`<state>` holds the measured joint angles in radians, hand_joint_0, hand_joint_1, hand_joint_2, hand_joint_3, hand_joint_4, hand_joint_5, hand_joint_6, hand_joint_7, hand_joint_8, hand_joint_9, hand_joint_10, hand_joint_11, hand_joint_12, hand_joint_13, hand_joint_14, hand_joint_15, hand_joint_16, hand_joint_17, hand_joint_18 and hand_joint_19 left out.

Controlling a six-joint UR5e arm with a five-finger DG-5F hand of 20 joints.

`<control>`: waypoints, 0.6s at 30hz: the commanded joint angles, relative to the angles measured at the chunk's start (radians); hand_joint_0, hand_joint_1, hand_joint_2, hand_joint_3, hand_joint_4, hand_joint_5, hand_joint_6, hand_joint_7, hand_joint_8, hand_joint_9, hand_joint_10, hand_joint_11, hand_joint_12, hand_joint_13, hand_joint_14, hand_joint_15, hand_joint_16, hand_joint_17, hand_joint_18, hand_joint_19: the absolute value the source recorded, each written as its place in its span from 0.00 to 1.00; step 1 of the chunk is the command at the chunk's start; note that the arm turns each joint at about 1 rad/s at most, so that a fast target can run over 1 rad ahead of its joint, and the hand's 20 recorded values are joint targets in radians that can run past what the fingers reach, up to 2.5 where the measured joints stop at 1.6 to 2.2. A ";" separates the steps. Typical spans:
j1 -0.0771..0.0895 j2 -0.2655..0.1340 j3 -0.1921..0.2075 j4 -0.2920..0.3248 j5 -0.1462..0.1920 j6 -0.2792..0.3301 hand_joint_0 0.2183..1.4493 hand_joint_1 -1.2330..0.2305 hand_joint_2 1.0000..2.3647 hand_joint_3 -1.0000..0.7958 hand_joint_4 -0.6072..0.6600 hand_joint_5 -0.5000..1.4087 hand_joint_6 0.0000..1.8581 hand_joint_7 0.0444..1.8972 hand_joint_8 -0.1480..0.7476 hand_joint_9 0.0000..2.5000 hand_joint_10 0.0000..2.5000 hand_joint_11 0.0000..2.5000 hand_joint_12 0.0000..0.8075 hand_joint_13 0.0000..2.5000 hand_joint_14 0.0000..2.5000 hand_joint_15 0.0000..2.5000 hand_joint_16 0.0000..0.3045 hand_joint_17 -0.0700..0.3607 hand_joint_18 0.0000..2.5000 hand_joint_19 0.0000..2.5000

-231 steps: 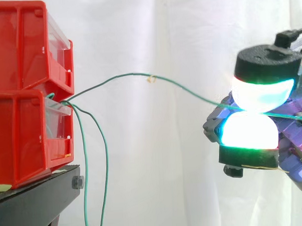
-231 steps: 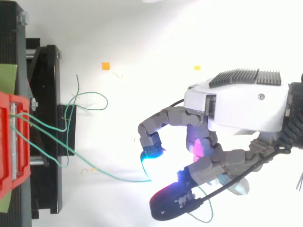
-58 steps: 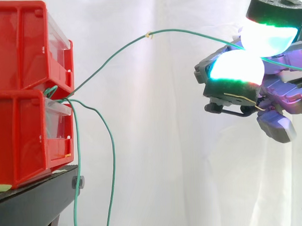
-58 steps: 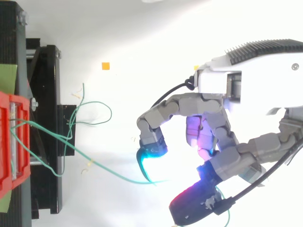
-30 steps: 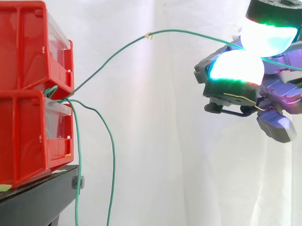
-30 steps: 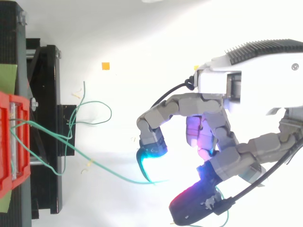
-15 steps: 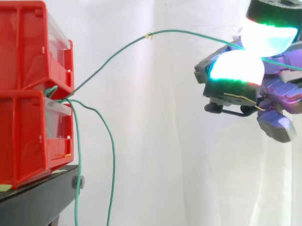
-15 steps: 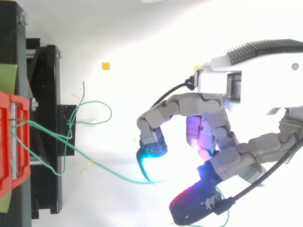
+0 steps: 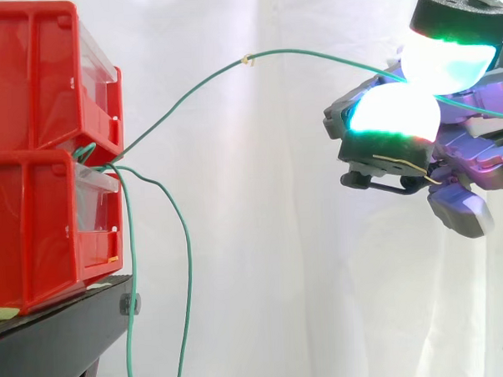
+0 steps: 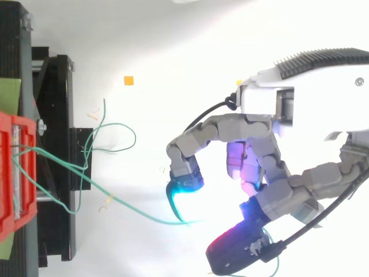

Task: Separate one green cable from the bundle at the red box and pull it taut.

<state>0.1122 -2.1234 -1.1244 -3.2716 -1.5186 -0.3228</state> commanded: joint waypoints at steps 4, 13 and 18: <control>0.000 0.000 0.000 0.001 0.000 0.001 0.42 0.31 0.01 0.46 0.54 0.33 0.27 0.71 0.32 0.78 0.01 0.26 0.39 0.58 0.01 0.32 0.12 0.35 0.36 0.26; 0.000 -0.001 0.000 0.000 0.000 -0.001 0.42 0.31 0.01 0.46 0.54 0.33 0.27 0.71 0.33 0.78 0.01 0.26 0.39 0.58 0.01 0.33 0.12 0.35 0.36 0.27; 0.000 -0.001 0.000 0.000 0.000 0.001 0.42 0.31 0.01 0.46 0.54 0.33 0.27 0.71 0.32 0.78 0.01 0.26 0.39 0.58 0.01 0.33 0.12 0.35 0.37 0.26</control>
